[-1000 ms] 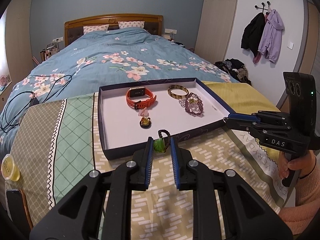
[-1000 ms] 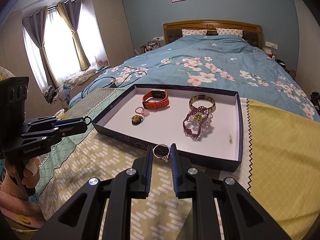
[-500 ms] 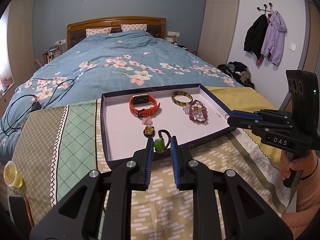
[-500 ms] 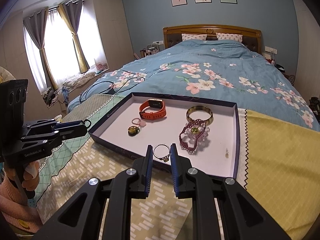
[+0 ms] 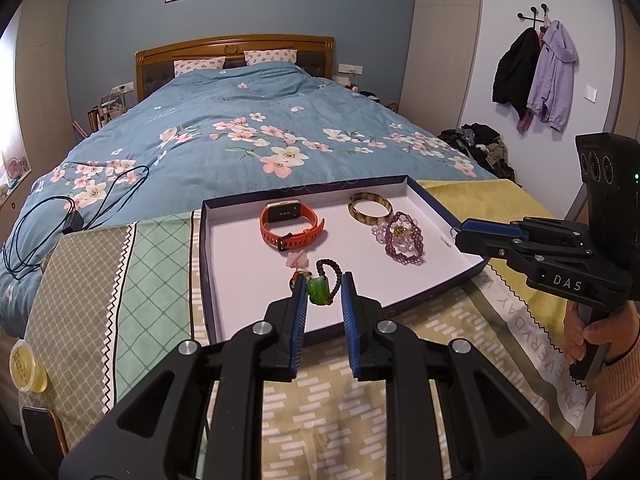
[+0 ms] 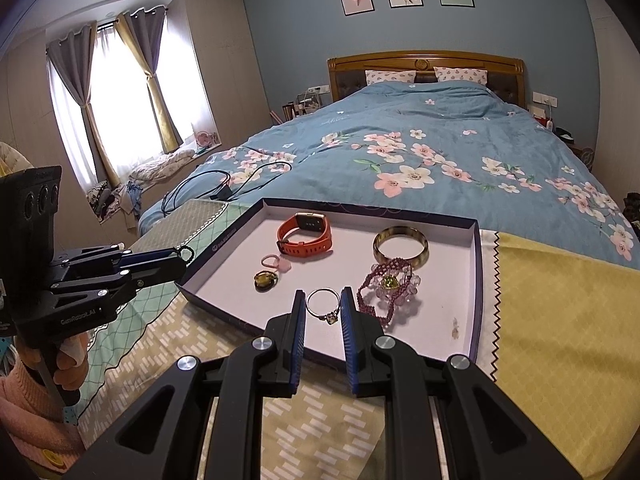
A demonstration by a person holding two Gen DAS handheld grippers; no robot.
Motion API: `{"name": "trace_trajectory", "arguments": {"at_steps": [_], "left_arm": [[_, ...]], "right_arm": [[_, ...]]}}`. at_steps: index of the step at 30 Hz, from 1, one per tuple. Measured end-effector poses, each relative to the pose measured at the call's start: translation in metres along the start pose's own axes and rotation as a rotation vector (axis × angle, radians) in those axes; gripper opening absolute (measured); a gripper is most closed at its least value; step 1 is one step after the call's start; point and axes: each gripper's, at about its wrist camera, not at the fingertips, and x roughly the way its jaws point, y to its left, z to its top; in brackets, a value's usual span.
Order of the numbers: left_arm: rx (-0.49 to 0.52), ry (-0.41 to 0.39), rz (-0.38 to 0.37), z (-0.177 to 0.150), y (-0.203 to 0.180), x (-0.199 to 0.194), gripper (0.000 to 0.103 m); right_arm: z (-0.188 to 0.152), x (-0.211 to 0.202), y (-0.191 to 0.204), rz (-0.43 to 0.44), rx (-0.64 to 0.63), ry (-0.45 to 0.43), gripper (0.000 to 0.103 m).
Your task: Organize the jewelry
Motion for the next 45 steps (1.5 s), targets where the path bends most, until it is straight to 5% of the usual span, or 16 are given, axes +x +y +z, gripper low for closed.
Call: {"name": "trace_trajectory", "arguments": {"at_steps": [45], "left_arm": [[-0.001,0.012,0.025,0.017,0.008,0.028,0.018]], "right_arm": [[0.026,0.029,-0.012,-0.044,-0.014,0.023,0.016]]}}
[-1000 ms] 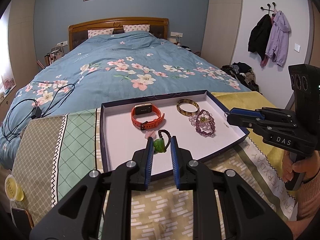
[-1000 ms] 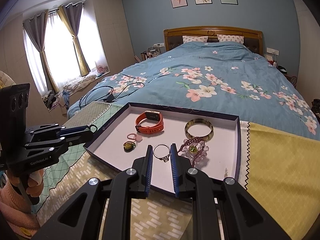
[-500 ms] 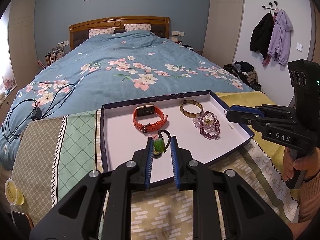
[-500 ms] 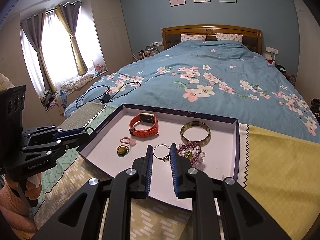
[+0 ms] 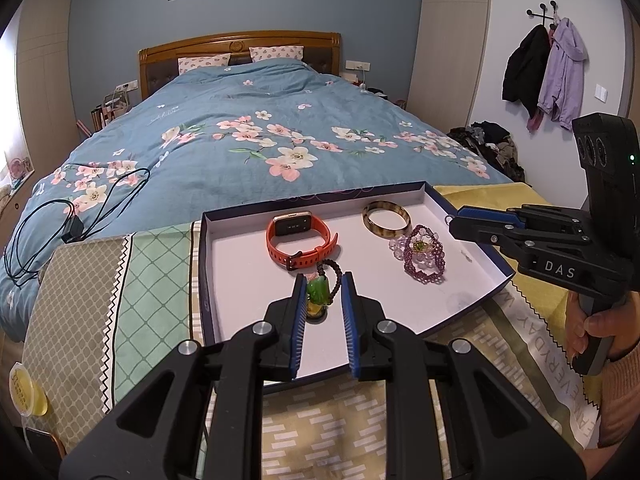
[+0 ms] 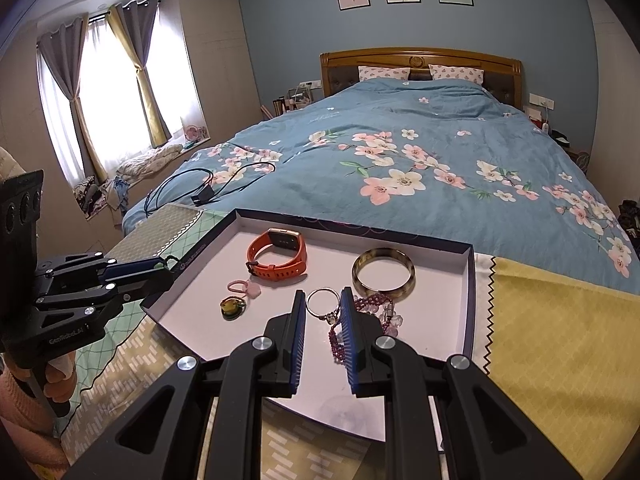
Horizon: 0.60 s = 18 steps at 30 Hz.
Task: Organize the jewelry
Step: 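Lower the hair tie into the box with the left tool while the right tool lowers the silver ring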
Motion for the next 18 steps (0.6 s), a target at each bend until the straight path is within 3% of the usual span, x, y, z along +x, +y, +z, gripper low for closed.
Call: {"name": "trace_trajectory", "arguments": {"at_steps": [18], "left_arm": [[-0.002,0.017,0.007,0.003,0.003,0.016,0.018]], "right_arm": [[0.004,0.010,-0.010,0.000,0.019,0.017,0.015]]}}
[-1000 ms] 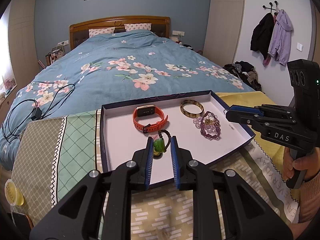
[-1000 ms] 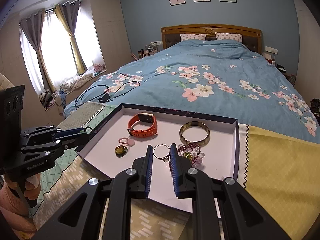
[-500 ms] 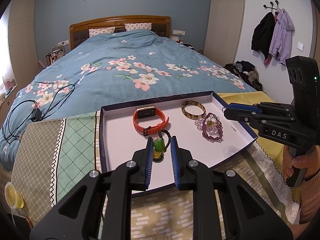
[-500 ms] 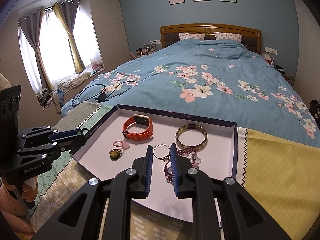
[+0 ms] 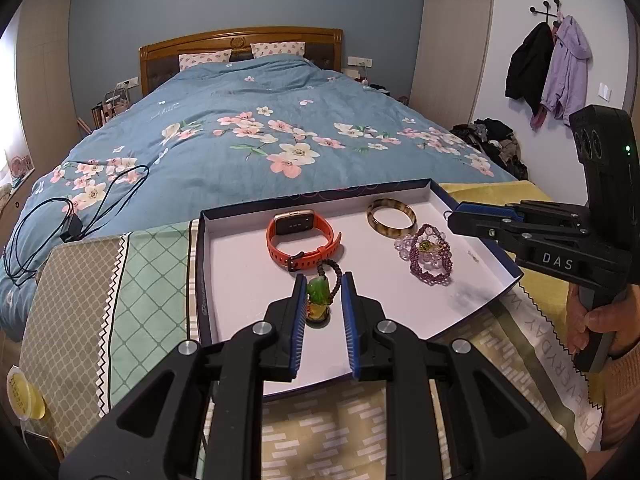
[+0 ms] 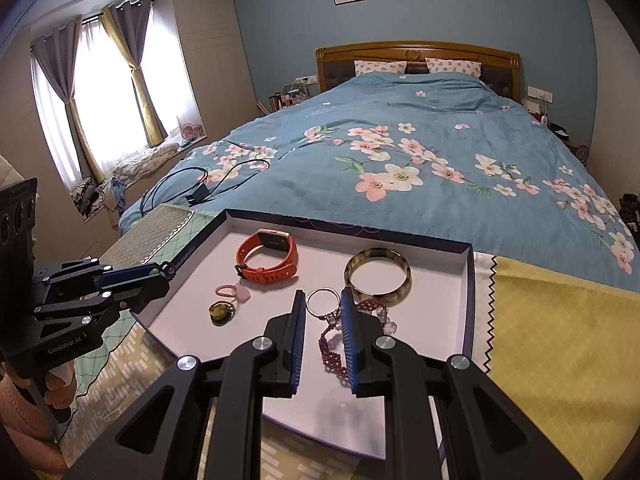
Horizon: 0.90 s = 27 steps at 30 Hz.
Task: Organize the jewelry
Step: 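Lower the hair tie into the box with the left tool while the right tool lowers the silver ring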
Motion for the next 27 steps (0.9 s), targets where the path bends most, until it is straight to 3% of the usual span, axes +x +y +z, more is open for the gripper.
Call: {"name": "trace_trajectory", "arguments": {"at_steps": [27], "left_arm": [[-0.002,0.033,0.013,0.006,-0.002,0.021,0.018]], "right_arm": [[0.002,0.019,-0.006,-0.014,0.013,0.044,0.016]]}}
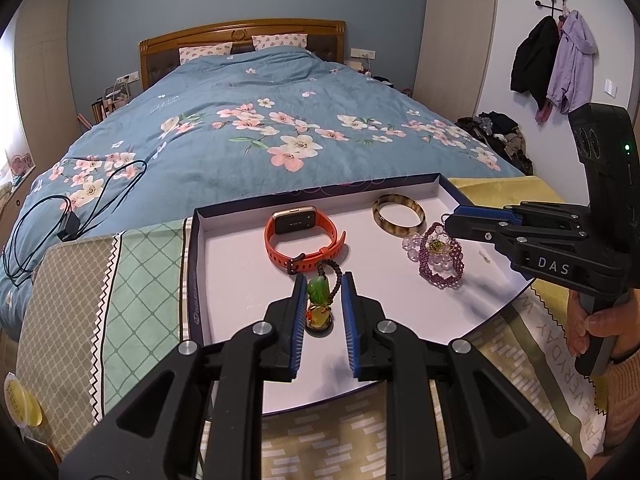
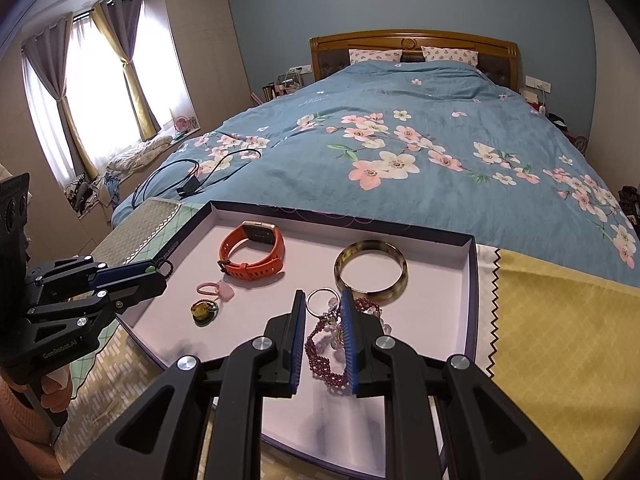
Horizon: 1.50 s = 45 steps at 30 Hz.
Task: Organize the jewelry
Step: 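Lower the hair tie into the box with the left tool while the right tool lowers the silver ring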
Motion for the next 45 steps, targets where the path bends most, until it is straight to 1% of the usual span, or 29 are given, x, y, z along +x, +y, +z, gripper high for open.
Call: {"name": "trace_trajectory", "arguments": {"at_steps": [11,31,45], "left_arm": [[-0.003,0.019,0.011,0.000,0.000,0.010,0.018],[-0.016,0.041,0.022,-0.003,0.003,0.020,0.018],[-0.026,0.066,0.018,-0.005,0.005,0.030,0.018]], "right_arm": [[-0.002,0.008,-0.003,-0.006,0.003,0.023,0.016],[-0.005,0.015,-0.009,-0.018,0.009,0.036,0.016],[-0.009,0.025,-0.007,-0.043,-0.010,0.055,0.016]]}}
